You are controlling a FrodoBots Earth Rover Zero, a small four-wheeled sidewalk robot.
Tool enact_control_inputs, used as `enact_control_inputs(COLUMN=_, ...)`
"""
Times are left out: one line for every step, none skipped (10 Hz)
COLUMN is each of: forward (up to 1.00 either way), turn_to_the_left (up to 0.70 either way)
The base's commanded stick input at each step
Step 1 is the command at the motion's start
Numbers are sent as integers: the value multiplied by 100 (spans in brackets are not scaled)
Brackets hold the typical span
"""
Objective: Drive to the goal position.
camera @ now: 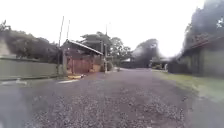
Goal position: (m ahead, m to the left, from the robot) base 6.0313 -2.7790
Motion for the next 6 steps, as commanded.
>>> enact_control_inputs(forward=70, turn_to_the_left=0)
enact_control_inputs(forward=70, turn_to_the_left=0)
enact_control_inputs(forward=70, turn_to_the_left=0)
enact_control_inputs(forward=70, turn_to_the_left=0)
enact_control_inputs(forward=70, turn_to_the_left=0)
enact_control_inputs(forward=70, turn_to_the_left=-7)
